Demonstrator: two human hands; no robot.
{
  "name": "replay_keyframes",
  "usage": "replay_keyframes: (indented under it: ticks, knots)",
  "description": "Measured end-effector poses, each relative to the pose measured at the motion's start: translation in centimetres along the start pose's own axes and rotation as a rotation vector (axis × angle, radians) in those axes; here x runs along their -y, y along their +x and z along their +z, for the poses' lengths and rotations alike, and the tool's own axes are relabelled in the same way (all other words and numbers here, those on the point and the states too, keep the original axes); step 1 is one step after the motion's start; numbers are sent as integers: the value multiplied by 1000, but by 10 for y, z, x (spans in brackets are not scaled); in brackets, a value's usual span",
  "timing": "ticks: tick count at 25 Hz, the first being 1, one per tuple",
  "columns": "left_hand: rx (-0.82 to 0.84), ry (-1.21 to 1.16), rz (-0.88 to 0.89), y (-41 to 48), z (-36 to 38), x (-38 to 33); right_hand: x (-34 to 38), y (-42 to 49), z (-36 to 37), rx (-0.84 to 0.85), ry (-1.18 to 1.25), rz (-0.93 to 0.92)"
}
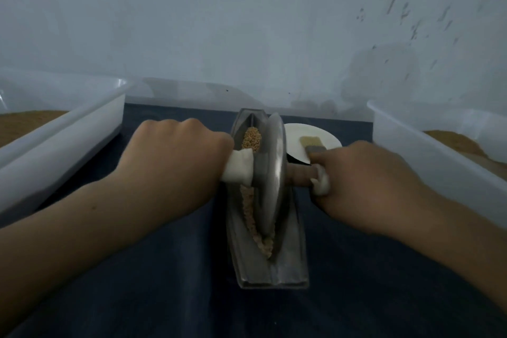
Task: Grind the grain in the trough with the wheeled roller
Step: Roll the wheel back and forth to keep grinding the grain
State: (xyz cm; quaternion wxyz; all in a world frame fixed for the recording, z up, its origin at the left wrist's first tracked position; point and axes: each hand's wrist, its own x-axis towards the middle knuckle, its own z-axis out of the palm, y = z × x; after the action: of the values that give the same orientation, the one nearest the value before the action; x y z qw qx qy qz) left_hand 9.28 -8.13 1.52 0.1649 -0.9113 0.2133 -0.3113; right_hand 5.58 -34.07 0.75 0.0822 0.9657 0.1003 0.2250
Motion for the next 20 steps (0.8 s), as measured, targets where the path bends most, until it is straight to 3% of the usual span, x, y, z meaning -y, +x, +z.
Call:
replay_keyframes:
  ticks: [2, 6, 10, 14, 20]
  knots:
    - [55, 12, -74, 19, 27, -5, 4, 31, 15, -15, -65, 67]
    - [12, -46, -166, 65, 53, -4, 2, 92, 39, 37, -26, 151]
    - [-67, -4, -77, 44, 38, -5, 2, 58, 32, 36, 30, 137]
    - [-149, -2, 13, -11, 7, 2, 0, -5, -1, -115, -8, -28]
    - [-22, -18, -77, -1, 21, -2, 3, 17, 13, -112, -89, 37]
